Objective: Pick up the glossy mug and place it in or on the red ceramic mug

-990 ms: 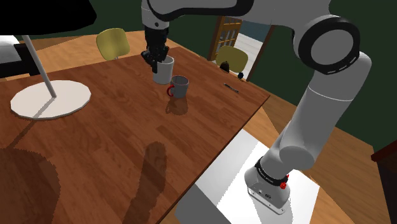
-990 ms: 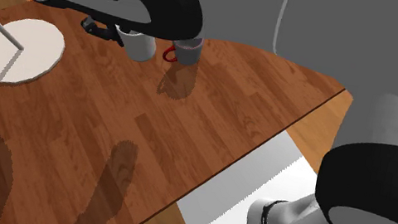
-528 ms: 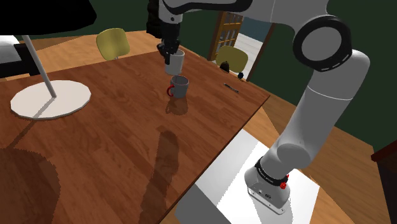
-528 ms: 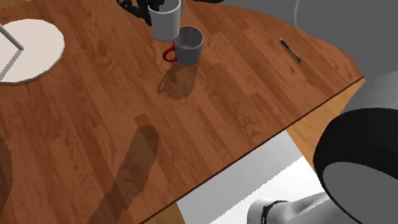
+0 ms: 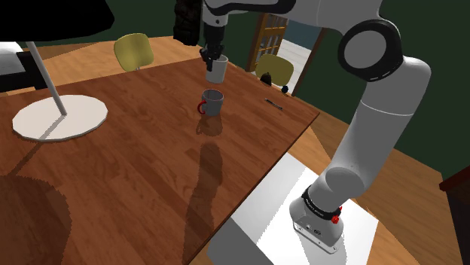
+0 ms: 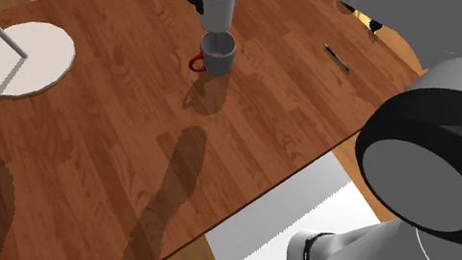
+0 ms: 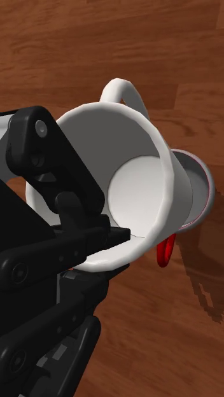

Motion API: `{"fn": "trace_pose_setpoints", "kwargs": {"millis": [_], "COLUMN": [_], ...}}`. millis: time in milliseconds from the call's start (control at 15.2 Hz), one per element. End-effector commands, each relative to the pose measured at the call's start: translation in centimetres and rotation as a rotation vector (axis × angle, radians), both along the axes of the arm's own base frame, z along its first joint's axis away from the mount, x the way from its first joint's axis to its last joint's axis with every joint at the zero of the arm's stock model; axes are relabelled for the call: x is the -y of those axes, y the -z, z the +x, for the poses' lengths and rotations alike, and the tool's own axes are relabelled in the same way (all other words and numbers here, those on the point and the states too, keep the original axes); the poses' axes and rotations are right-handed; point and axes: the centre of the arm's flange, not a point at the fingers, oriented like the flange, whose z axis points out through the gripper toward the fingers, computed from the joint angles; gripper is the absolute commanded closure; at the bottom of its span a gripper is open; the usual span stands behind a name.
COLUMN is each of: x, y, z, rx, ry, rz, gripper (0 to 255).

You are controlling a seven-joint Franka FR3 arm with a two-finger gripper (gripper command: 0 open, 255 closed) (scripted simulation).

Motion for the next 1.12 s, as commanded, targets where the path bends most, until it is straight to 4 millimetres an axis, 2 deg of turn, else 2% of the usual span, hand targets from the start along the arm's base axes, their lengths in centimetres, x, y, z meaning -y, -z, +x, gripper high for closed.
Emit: {"fn": "trace_pose_setpoints", "kwargs": {"millis": [0, 858, 1056], "x": [0.2, 0.2, 0.2], "y": [1.0, 7.9, 8.1], "z": [0.0, 0.0, 0.0], "rx": [0.001, 0.001, 0.001], "ry": [-0.001, -0.001, -0.001], "rz": [0.000, 0.000, 0.000], "gripper": [255, 255, 255]}}
